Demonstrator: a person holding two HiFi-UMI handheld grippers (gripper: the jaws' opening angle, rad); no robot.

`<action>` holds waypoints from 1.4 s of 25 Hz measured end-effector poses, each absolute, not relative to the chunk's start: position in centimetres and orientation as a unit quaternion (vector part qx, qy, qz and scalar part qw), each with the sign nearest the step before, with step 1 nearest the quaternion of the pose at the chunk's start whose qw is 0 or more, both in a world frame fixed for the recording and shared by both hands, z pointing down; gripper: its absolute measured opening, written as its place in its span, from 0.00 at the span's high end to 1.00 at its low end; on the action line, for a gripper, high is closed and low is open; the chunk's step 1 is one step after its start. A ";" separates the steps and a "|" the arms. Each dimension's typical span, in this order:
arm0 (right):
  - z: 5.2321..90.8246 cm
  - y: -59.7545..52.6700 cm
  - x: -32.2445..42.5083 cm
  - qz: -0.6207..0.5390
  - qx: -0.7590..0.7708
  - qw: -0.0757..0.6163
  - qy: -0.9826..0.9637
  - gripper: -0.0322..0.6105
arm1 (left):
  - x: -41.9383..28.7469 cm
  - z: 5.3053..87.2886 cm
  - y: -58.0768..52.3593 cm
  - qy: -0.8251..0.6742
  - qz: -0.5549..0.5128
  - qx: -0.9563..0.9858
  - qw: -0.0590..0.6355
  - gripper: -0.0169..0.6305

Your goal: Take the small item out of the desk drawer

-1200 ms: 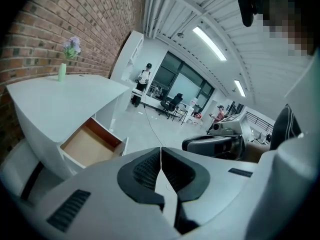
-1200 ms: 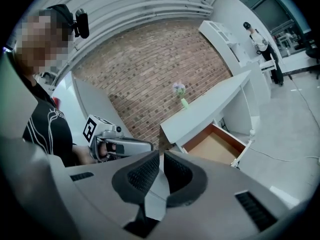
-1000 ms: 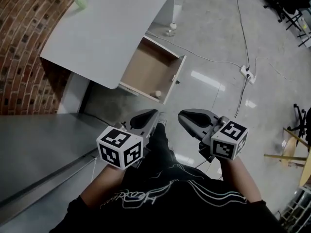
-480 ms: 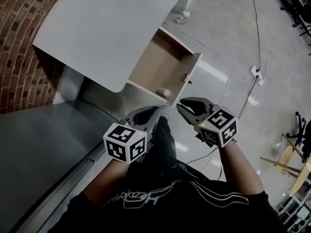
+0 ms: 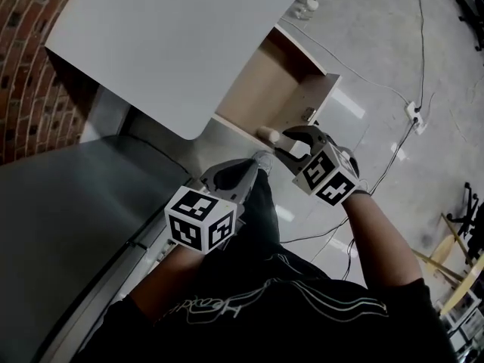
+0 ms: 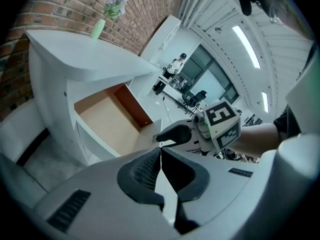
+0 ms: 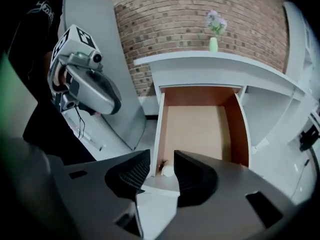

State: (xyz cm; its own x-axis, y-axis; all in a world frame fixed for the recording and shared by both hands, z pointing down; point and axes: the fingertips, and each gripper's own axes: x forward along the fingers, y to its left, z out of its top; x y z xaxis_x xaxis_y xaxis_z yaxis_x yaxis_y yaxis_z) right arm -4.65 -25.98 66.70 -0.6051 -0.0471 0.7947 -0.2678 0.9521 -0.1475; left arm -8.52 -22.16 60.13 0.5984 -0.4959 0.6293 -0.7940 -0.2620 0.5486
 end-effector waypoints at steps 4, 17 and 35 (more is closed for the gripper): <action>69.7 -27.5 -5.9 0.095 0.054 0.469 -0.877 0.66 | -9.3 61.7 -22.0 -0.420 0.172 0.767 0.454 0.94; 78.0 -26.4 -7.7 -0.098 -0.198 0.595 -0.773 0.62 | -12.6 65.6 -22.8 -0.454 0.168 0.740 0.467 0.94; 83.2 -25.5 -7.4 -0.010 -0.286 0.655 -0.700 0.65 | -14.3 67.9 -22.7 -0.480 0.167 0.717 0.477 0.94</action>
State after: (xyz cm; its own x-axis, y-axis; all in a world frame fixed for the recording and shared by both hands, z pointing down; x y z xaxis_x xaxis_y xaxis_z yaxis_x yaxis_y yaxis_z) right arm -7.37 -25.54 83.23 0.0210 0.3866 0.9220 0.4126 0.8367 -0.3602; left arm -14.33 -22.72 67.93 0.4826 -0.5298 0.6974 -0.8480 -0.0836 0.5234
